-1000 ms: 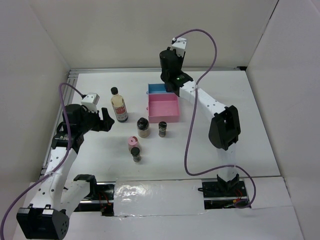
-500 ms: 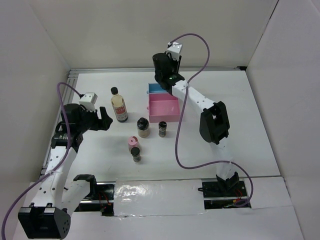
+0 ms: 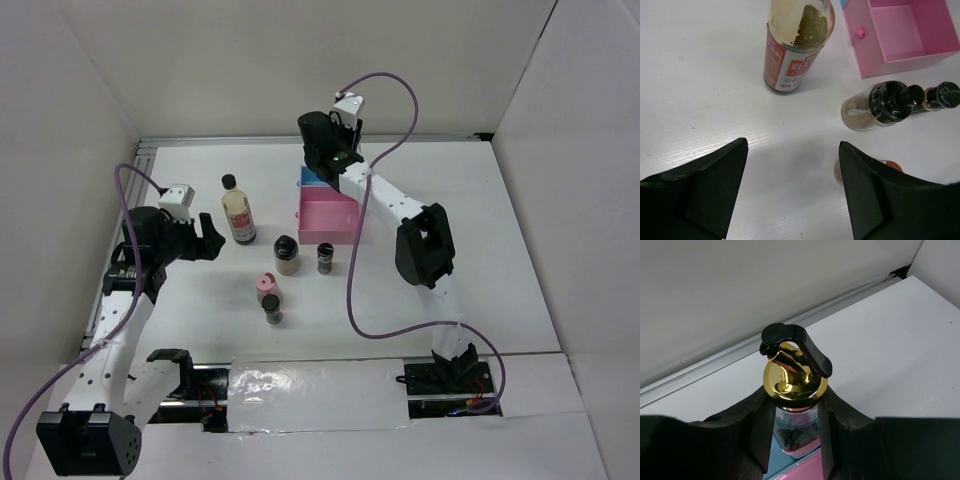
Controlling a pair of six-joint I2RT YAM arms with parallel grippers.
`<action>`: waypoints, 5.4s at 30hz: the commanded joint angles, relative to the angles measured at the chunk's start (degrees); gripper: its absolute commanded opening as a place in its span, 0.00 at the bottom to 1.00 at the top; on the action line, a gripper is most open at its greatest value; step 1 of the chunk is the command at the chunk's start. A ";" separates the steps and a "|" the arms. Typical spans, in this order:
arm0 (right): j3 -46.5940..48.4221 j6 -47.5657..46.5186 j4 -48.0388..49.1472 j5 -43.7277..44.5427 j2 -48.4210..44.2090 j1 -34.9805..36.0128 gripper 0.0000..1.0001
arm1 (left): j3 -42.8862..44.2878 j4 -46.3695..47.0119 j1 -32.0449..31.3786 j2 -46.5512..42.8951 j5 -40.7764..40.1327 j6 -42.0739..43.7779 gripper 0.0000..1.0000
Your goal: Organize the condiment bottles
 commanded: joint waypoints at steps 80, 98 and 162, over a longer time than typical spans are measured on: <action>-45.50 -25.29 17.75 -57.98 -42.99 3.03 1.00 | 3.67 39.18 3.16 26.48 34.15 22.69 0.99; -49.20 -23.97 18.10 -55.61 -46.69 2.24 1.00 | 11.15 40.68 2.63 32.99 31.26 20.06 0.67; -68.88 -6.92 18.98 -55.69 -53.02 -18.94 1.00 | 66.34 42.44 -15.29 65.42 27.39 3.62 0.00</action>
